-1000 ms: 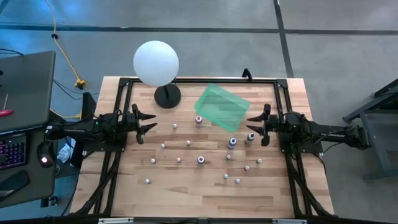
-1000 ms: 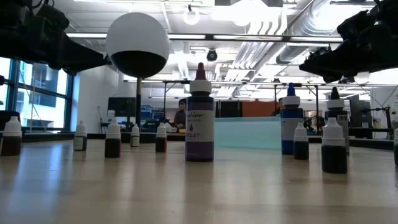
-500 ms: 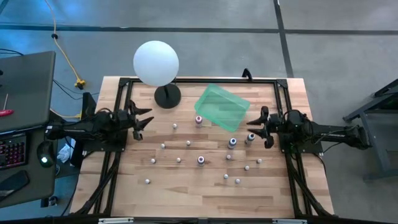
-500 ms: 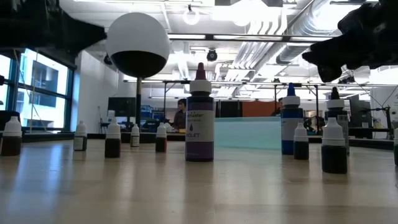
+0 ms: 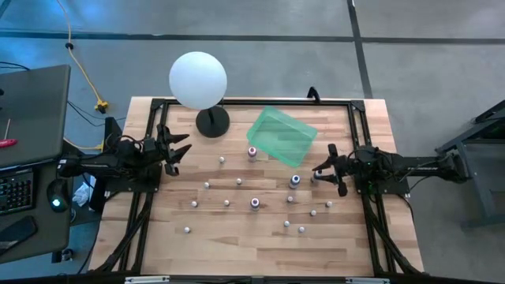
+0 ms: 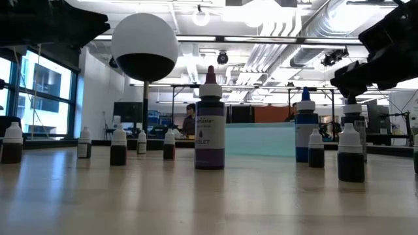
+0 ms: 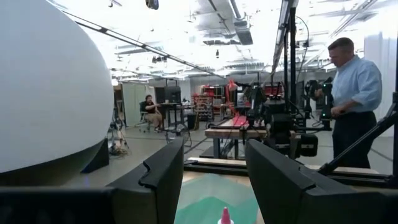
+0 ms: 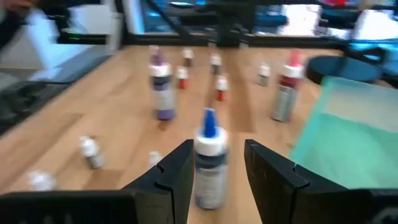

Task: Pick & Place food coloring
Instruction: Put the large black food coloring bottle into the green bin

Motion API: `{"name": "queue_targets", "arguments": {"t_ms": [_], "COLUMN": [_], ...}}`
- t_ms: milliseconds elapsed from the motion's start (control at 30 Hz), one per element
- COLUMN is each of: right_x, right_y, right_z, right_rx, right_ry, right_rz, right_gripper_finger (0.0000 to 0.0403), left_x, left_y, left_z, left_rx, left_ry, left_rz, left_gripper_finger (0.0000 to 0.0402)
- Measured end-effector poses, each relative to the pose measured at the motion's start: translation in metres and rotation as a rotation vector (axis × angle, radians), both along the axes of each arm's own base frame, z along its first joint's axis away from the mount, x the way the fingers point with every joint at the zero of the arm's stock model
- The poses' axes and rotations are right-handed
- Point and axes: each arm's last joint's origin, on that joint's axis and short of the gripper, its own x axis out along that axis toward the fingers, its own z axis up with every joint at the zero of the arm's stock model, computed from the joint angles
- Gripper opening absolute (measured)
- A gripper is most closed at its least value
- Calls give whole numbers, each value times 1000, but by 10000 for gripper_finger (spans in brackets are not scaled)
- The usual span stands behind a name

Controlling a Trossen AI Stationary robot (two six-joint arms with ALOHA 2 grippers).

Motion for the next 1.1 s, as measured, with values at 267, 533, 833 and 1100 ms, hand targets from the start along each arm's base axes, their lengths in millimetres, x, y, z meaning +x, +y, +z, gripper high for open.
{"name": "queue_targets", "arguments": {"t_ms": [267, 533, 833, 1100], "right_x": [1, 7, 9, 11], "right_y": [-3, -5, -5, -6], "right_z": [-4, -14, -15, -11], "right_rx": [37, 54, 48, 88], "right_ry": [48, 156, 165, 95], "right_rz": [-119, -198, -187, -207], "right_gripper_finger": [134, 134, 84, 31], "left_x": [0, 0, 0, 0], "left_y": [0, 0, 0, 0], "left_z": [0, 1, 1, 1], "left_rx": [-9, -11, -11, -25], "left_ry": [-4, -6, -6, -11], "left_rz": [-4, -5, -6, -11], "left_gripper_finger": [170, 170, 170, 170]}}
